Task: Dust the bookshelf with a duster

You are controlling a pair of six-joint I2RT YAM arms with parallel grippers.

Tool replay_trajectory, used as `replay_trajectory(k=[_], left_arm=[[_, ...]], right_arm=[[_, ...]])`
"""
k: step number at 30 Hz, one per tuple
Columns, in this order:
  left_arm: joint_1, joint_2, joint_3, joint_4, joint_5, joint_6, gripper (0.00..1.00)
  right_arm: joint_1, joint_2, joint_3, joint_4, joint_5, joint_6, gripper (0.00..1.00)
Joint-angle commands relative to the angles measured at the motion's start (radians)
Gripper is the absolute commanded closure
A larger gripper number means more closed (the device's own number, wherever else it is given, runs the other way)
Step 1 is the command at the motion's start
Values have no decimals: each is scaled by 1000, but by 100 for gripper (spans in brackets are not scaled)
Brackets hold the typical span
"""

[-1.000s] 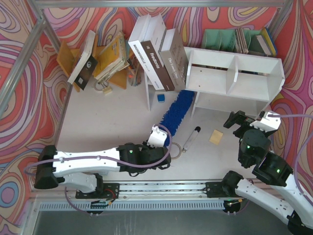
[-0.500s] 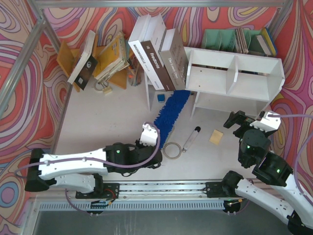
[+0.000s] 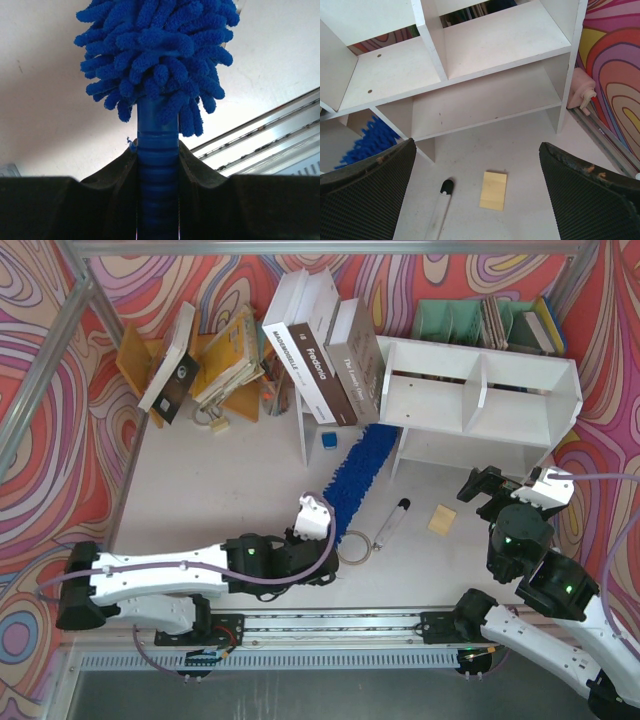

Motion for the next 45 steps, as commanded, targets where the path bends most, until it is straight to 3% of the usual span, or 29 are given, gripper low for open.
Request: replay_trajectory(k=[1,11,25,36,41,45], left_arm=[[-4,37,-60,84,30,-29,100],[-5,96,-18,111,75,11,100],[-14,-87,67,79,-115,57,100],[-15,1,66,198,31,94,100],[-47,5,69,210,38,116,100],[-141,-10,65,167,-30,95,100]], right_arm=[[7,2,-3,7,18,3,1],[7,2,-3,5,17,3,1],[7,5,-5,10,17,0,1],[7,6,-4,9,18,0,1],[7,2,-5,7,18,0,1],[7,3,-5,10,18,-1,1]])
